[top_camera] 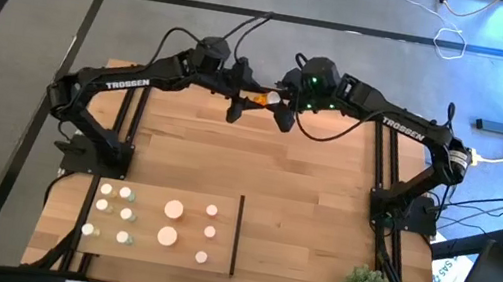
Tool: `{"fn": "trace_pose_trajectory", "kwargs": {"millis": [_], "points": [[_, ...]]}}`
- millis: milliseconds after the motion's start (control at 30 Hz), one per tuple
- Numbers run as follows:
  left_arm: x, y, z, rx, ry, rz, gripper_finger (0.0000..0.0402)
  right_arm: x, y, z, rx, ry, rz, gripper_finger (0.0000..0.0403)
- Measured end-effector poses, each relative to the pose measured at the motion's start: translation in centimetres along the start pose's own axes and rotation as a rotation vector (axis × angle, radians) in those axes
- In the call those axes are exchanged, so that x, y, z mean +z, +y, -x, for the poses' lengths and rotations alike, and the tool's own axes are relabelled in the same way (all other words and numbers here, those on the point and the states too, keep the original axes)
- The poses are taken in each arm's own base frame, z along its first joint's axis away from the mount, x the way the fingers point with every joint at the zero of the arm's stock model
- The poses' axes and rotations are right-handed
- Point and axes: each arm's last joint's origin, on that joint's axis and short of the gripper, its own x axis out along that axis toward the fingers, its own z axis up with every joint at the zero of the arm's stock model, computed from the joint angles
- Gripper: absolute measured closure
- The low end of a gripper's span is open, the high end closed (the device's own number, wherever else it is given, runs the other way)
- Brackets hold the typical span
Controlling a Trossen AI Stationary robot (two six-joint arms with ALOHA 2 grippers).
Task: Pick and place medicine bottles onto shelf by color
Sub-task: Put the orange pill bottle on the shelf aligned with the other orange pill bottle
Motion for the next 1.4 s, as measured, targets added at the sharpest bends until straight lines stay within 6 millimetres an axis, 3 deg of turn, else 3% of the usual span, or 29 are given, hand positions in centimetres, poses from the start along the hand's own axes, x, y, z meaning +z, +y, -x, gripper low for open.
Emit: {"fn": "trace_pose_trajectory", "kwargs": {"millis": [367,767,1400], "points": [[0.0,0.0,0.0,0.001,-0.001,-0.014,0.0176,0.0,0.4,-0.1,0.007,-0.004,0.018,0.0188],[-1.2,-0.2,-1.8,0.023,0.052,-0.053,0.0176,0.2,0.5,-0.1,0.016,-0.024,0.008,0.0188],[-0.7,-0.3,-1.8,0.009,-0.001,-0.073,0.0176,0.2,0.5,-0.1,0.016,-0.03,0.005,0.0188]]}}
